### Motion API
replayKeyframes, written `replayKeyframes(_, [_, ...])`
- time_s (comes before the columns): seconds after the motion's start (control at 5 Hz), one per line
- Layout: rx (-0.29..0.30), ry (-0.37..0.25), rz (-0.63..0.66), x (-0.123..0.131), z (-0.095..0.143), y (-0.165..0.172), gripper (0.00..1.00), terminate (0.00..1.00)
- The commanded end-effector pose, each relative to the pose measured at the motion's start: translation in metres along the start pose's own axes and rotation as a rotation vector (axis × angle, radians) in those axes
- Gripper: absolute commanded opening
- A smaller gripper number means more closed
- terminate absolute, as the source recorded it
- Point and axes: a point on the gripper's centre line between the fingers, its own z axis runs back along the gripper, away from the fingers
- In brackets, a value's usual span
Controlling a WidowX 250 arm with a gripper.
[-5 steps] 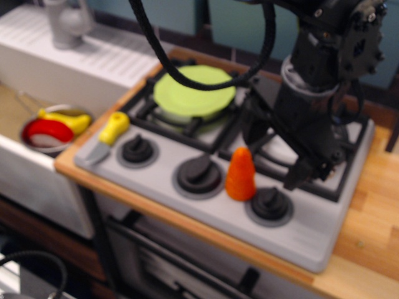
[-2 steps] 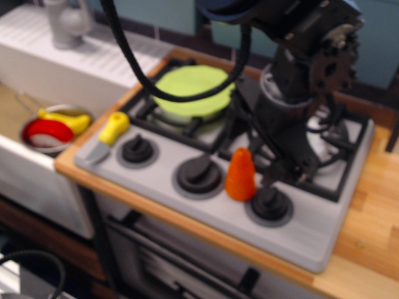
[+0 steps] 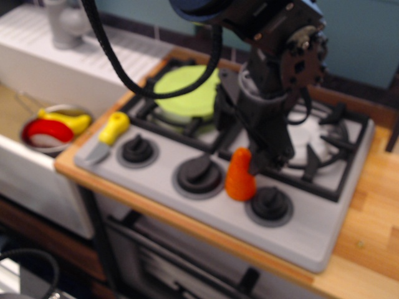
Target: End effector reaching carrot
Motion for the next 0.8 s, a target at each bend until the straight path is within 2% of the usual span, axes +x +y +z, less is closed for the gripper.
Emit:
replayKeyframes(0.0, [-0.044, -0.007, 0.040, 0.0083, -0.0035, -0.0015, 1.00, 0.00])
replayKeyframes(0.2, [-0.065, 0.036, 0.059, 0.0064, -0.0020, -0.0033, 1.00, 0.00])
replayKeyframes(0.4, [-0.086, 0.051, 0.086, 0.0081, -0.0031, -0.0082, 1.00, 0.00])
replayKeyframes(0.6, [-0.086, 0.051, 0.086, 0.0081, -0.0031, -0.0082, 1.00, 1.00])
